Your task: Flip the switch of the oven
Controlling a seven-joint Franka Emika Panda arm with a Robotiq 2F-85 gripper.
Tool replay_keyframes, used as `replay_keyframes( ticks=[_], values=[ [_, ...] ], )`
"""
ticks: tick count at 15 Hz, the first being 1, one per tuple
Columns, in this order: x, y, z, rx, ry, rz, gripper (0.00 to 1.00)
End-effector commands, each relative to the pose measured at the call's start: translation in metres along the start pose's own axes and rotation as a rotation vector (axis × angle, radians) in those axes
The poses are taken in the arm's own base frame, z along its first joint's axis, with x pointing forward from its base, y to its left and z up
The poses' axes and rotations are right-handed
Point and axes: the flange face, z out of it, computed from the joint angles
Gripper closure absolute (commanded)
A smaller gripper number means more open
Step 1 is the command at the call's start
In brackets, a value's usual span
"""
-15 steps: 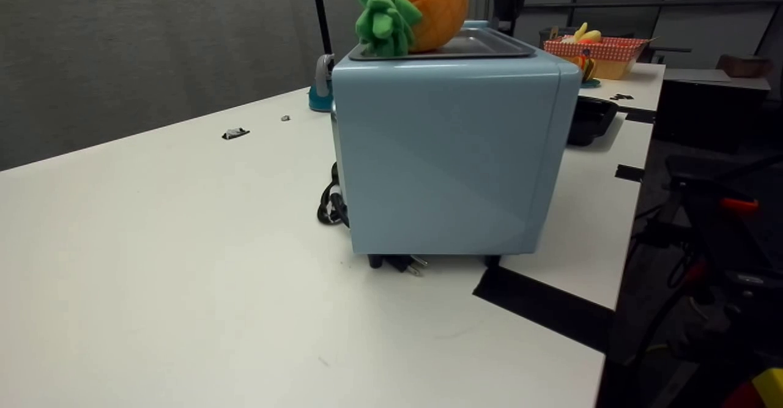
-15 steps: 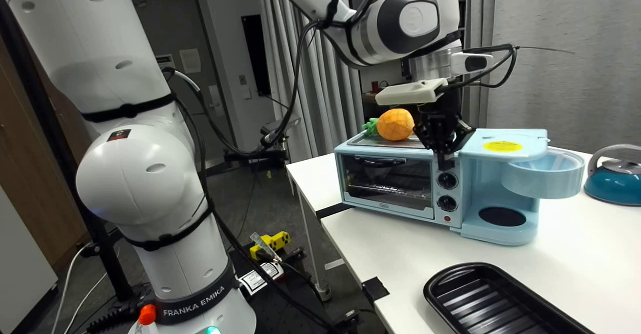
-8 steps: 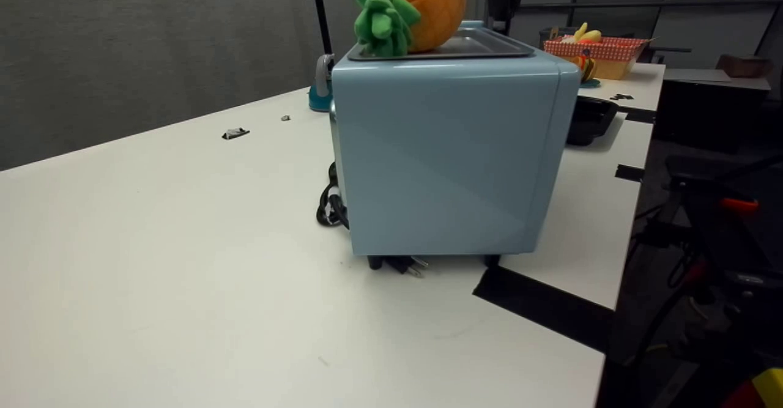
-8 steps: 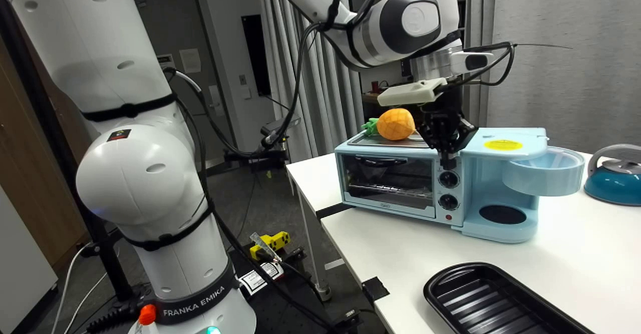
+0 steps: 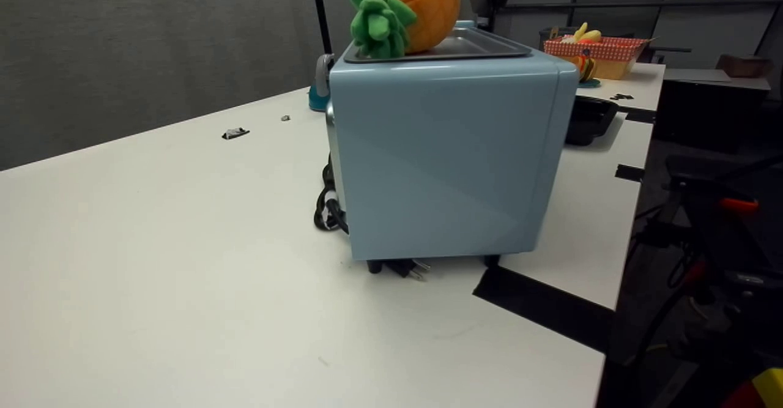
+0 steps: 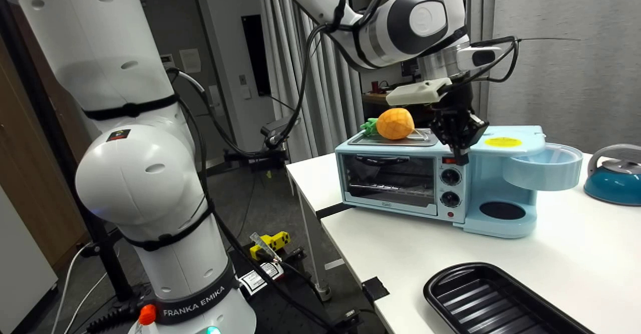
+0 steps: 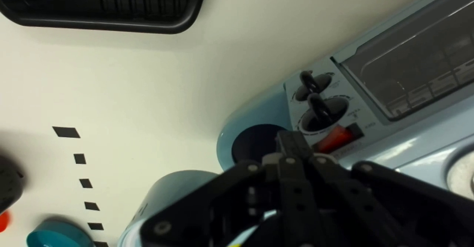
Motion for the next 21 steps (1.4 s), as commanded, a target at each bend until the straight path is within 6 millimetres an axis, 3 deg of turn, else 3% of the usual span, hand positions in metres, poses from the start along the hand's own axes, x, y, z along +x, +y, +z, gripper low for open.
replay_keyframes(
  ticks=[1,6,21],
  values=[
    [0.013,0.004,-0.006,-0.016,0.051,0.028,1.0],
    [0.0,0.01,-0.019,-0.014,0.027,0.052,1.0],
    [-0.055,0.018,-0.083,-0.015,0.153,0.057,1.0]
  ],
)
